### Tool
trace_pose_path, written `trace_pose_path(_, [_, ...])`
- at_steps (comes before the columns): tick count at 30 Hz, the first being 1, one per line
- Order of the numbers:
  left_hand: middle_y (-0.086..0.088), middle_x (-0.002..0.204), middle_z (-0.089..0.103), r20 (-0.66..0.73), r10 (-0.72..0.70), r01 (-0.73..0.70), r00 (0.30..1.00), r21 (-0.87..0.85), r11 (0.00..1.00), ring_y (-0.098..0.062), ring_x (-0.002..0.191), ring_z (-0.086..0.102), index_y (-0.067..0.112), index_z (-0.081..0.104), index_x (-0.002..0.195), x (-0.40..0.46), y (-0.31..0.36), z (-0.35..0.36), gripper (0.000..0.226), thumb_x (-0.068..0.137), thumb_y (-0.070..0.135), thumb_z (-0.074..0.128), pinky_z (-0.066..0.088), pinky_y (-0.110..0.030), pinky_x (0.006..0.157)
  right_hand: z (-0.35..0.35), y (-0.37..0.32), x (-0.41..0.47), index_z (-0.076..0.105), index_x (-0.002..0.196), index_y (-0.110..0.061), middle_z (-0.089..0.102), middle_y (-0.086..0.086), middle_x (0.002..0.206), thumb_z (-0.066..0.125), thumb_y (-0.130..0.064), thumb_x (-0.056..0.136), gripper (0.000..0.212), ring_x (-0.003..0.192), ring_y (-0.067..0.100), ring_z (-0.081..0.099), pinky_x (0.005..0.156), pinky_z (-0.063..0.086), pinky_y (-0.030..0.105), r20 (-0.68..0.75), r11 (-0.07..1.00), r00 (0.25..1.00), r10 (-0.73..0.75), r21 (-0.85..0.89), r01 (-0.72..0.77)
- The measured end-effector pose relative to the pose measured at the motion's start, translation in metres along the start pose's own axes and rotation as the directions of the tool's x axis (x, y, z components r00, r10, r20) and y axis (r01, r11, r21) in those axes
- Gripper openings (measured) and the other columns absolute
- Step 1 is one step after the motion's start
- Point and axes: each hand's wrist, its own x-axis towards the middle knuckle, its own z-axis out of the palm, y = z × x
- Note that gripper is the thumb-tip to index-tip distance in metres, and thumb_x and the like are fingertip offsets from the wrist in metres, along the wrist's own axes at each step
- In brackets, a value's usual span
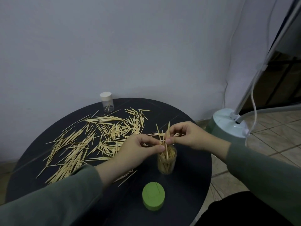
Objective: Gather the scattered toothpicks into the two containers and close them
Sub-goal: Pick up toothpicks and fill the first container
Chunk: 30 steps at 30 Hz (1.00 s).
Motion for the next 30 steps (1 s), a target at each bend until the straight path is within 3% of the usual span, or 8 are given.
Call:
trace_pose_path(5, [0.006,0.084,0.072,-0.052,0.081,-0.074,0.995,0.111,0.991,0.006,0.075,0.061,0.028,0.075,0.083,0.003,0.003,-0.002,0.007,0.077,0.025,0.079,0.044,-0.006,0.065,-0.004,-0.007,0.000,0.072,0.082,-0.027,0.073,-0.005,0.085,0.075,-0.023,0.079,0.006,0.087,0.010,0.068,0.084,0.055,0.032,-0.023,0.996,0.999,-0.043,-0.079,0.041])
trace_pose_path(7, [0.008,0.084,0.072,-0.035,0.091,-0.085,0.995,0.154,0.984,0.006,0.078,0.060,0.031,0.074,0.083,0.004,0.002,-0.003,0.008,0.077,0.027,0.078,0.043,-0.007,0.066,-0.005,-0.010,-0.001,0.072,0.079,-0.032,0.073,-0.004,0.086,0.077,-0.022,0.080,0.011,0.086,0.012,0.068,0.084,0.055,0.035,0.021,0.987,0.999,-0.037,-0.157,0.040])
trace_pose_path(11, [0.013,0.086,0.069,0.016,0.122,-0.122,0.992,0.251,0.960,0.006,0.084,0.060,0.035,0.074,0.089,0.004,0.000,-0.004,0.014,0.076,0.032,0.078,0.044,-0.006,0.070,-0.003,-0.014,-0.003,0.073,0.077,-0.037,0.070,-0.010,0.087,0.080,-0.026,0.075,0.013,0.088,0.005,0.064,0.085,0.052,0.029,0.079,0.972,0.996,-0.032,-0.228,0.049])
trace_pose_path(16, [0.006,0.085,0.068,0.029,0.154,-0.157,0.988,0.203,0.967,0.001,0.079,0.061,0.035,0.071,0.100,0.003,0.004,-0.006,0.027,0.075,0.031,0.079,0.050,-0.013,0.072,-0.009,-0.013,-0.004,0.074,0.082,-0.035,0.072,-0.010,0.086,0.079,-0.025,0.075,0.013,0.088,0.004,0.067,0.082,0.053,0.029,0.098,0.974,0.995,-0.005,-0.226,0.027])
trace_pose_path(19, [0.006,0.087,0.070,0.056,0.179,-0.186,0.982,0.200,0.962,-0.001,0.083,0.064,0.033,0.071,0.100,0.002,0.007,-0.005,0.023,0.078,0.027,0.077,0.051,-0.013,0.073,-0.009,-0.013,-0.006,0.075,0.084,-0.037,0.073,-0.016,0.082,0.077,-0.034,0.074,0.010,0.086,0.001,0.067,0.079,0.050,0.025,0.102,0.976,0.995,0.007,-0.217,0.015])
trace_pose_path(23, [0.011,0.085,0.072,0.056,0.226,-0.232,0.973,0.288,0.929,0.005,0.079,0.062,0.034,0.072,0.092,0.000,0.004,-0.002,0.015,0.081,0.024,0.075,0.046,-0.008,0.066,-0.008,-0.013,-0.004,0.073,0.077,-0.047,0.069,-0.015,0.084,0.073,-0.046,0.070,0.007,0.086,0.005,0.064,0.083,0.053,0.037,0.119,0.970,0.993,0.012,-0.241,0.017])
trace_pose_path(25, [0.014,0.085,0.071,0.055,0.269,-0.271,0.962,0.333,0.903,0.004,0.083,0.062,0.033,0.073,0.092,0.001,0.001,-0.002,0.015,0.080,0.026,0.077,0.047,-0.009,0.070,-0.007,-0.013,-0.004,0.071,0.075,-0.051,0.067,-0.018,0.084,0.073,-0.046,0.069,0.008,0.086,0.002,0.063,0.085,0.053,0.036,0.148,0.966,0.988,0.039,-0.257,0.000])
trace_pose_path(30, [0.021,0.100,0.066,0.024,0.395,-0.368,0.918,0.419,0.830,0.004,0.100,0.057,0.036,0.068,0.106,0.006,-0.002,-0.003,0.032,0.076,0.034,0.078,0.041,-0.007,0.079,-0.009,-0.014,-0.006,0.073,0.086,-0.043,0.067,-0.013,0.084,0.078,-0.041,0.066,0.021,0.084,0.001,0.063,0.080,0.053,0.027,0.139,0.970,0.990,0.024,-0.244,0.011])
